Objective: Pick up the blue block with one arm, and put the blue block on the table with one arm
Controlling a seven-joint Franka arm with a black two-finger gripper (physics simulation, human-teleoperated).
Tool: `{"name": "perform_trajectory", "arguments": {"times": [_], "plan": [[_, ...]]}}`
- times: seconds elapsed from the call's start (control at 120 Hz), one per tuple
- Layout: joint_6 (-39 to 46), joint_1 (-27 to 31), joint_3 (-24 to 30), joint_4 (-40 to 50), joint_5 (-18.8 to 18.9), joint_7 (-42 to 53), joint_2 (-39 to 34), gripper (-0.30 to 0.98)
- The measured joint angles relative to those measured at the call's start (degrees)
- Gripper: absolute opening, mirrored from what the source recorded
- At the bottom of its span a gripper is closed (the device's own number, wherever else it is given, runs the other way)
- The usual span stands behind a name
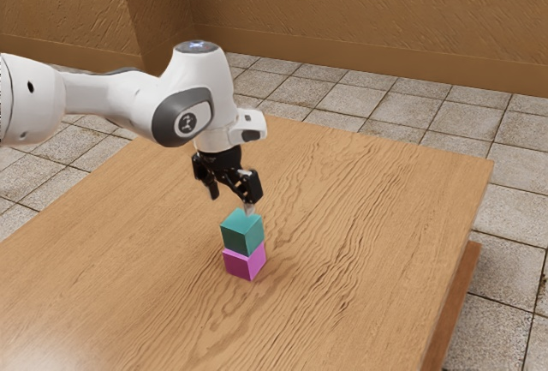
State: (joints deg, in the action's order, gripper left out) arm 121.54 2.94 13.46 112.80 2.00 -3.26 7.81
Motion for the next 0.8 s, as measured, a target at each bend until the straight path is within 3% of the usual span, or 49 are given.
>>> {"name": "perform_trajectory", "arguments": {"times": [0.8], "plan": [[7.52, -0.25, -0.18, 2.2, 2.48, 2.73, 5.12, 0.69]]}}
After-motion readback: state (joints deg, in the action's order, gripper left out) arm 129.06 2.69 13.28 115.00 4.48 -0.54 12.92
